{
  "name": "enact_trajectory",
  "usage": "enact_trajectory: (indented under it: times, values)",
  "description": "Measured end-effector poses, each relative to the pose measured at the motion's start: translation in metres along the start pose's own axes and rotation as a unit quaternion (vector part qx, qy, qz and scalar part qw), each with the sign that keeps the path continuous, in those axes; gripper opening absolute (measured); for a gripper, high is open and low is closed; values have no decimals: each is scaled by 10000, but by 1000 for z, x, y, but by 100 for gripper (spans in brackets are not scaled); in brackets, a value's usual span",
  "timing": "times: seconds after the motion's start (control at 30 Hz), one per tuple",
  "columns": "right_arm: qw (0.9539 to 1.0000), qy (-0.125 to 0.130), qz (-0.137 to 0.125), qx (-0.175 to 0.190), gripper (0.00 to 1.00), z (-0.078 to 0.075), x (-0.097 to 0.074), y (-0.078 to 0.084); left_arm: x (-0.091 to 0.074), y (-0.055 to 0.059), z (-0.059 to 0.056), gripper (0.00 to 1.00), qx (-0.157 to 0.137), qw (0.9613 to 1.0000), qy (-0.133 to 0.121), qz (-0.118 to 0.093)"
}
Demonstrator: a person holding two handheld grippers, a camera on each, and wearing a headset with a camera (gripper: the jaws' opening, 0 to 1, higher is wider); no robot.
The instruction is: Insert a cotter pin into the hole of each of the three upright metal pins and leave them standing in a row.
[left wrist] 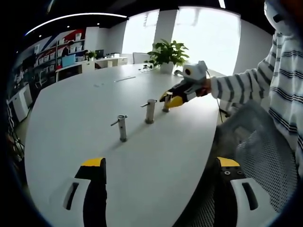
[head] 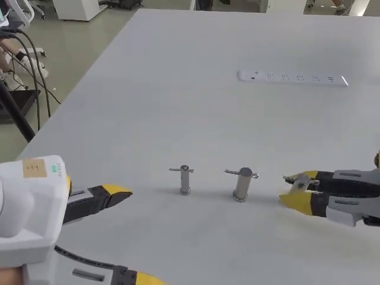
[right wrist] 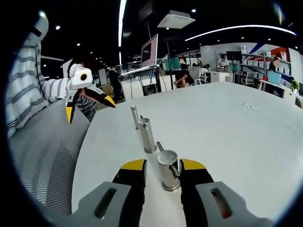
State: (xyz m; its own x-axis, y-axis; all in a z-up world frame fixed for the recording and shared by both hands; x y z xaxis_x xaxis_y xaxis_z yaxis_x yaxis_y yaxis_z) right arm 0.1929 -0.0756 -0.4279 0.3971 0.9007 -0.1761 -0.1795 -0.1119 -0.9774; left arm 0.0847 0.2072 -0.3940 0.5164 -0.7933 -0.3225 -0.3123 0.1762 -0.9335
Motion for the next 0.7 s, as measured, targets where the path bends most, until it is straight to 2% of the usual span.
enact_trajectory:
  times: [0.1, 0.2, 0.33, 0.37, 0.47, 0.57, 0.7]
  values:
    - [9999, 85, -52, 35, 34, 2, -1, -4, 1, -1, 0, 94, 9, 10000, -6, -14]
    - [9992, 293, -233, 142, 41, 2, -3, -13, 1, -3, 0, 94, 41, 10000, 0, -46]
    - [9984, 444, -313, 144, 53, 3, -7, -24, 0, -8, 1, 93, 114, 9998, 36, -138]
    - [9973, 527, -516, 61, 53, 3, -8, -31, 0, -10, 1, 93, 136, 9998, 49, -158]
    - [9940, 709, -794, 245, 53, 7, -11, -42, 0, -12, 3, 93, 127, 9997, 15, -212]
    - [9898, 943, -1007, 355, 62, 10, -15, -49, -2, -14, 4, 93, 116, 9996, -14, -273]
    - [9864, 1168, -1075, 424, 73, 14, -21, -50, -4, -16, 4, 93, 86, 9993, -45, -353]
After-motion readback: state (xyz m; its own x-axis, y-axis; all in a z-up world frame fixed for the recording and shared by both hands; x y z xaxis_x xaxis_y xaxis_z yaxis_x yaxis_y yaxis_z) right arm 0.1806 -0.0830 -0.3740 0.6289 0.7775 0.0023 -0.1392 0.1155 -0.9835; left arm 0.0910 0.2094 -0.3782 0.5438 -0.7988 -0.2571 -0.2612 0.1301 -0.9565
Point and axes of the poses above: the centre of the closed fingertips' face, and the gripper's own axes: x roughly forward along the fingers, z roughly to its left, y roughly out of its underside, the point moved 7 cm from there along -x, roughly backward along the fingers, and after that the axes turned 15 degrees about -z, right-handed, at the moved point
